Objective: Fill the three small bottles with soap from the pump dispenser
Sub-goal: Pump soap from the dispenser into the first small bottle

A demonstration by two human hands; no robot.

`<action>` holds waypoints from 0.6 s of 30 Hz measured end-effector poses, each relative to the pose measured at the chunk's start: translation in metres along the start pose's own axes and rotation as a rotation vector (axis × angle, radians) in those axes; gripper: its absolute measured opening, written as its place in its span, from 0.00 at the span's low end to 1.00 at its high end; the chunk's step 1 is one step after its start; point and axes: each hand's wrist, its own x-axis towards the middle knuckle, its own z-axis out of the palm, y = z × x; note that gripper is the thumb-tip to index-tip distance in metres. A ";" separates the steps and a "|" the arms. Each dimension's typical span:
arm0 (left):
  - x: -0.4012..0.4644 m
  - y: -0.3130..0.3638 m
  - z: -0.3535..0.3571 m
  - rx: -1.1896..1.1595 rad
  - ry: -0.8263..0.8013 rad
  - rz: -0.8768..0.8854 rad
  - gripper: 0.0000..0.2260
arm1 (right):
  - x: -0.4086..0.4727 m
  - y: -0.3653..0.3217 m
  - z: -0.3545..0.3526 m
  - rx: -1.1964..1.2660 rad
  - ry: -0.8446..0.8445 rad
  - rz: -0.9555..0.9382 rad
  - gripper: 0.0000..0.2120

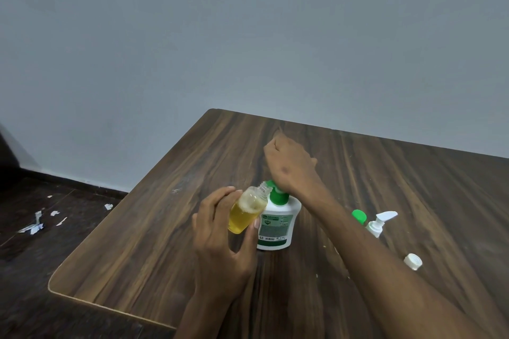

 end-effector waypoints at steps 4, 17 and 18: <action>-0.001 0.000 0.000 -0.007 0.001 0.003 0.19 | -0.001 -0.002 -0.001 -0.008 -0.014 0.001 0.12; 0.000 0.001 -0.002 -0.006 0.009 0.027 0.20 | -0.001 0.000 -0.002 0.034 -0.010 -0.002 0.12; 0.000 0.001 -0.002 -0.005 0.008 0.028 0.21 | -0.002 0.000 -0.001 0.039 -0.015 0.003 0.12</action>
